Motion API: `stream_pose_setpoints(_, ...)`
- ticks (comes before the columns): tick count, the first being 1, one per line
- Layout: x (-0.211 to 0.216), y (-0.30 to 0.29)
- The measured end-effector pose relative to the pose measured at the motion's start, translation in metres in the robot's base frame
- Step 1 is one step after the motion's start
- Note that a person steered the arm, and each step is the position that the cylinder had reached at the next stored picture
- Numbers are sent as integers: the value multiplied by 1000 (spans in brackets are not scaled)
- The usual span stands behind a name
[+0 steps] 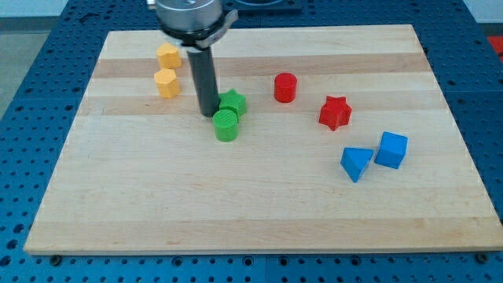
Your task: Push the green circle to the red circle
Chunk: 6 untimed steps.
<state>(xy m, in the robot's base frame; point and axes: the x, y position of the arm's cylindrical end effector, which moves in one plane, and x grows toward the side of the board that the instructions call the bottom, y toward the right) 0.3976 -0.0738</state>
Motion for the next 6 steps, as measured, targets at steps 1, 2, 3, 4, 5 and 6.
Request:
stream_pose_setpoints(1, -16, 27)
stream_pose_setpoints(2, -15, 27)
stream_pose_setpoints(3, 3, -11)
stream_pose_setpoints(4, 32, -47)
stream_pose_setpoints(5, 52, -40)
stream_pose_setpoints(6, 51, -9)
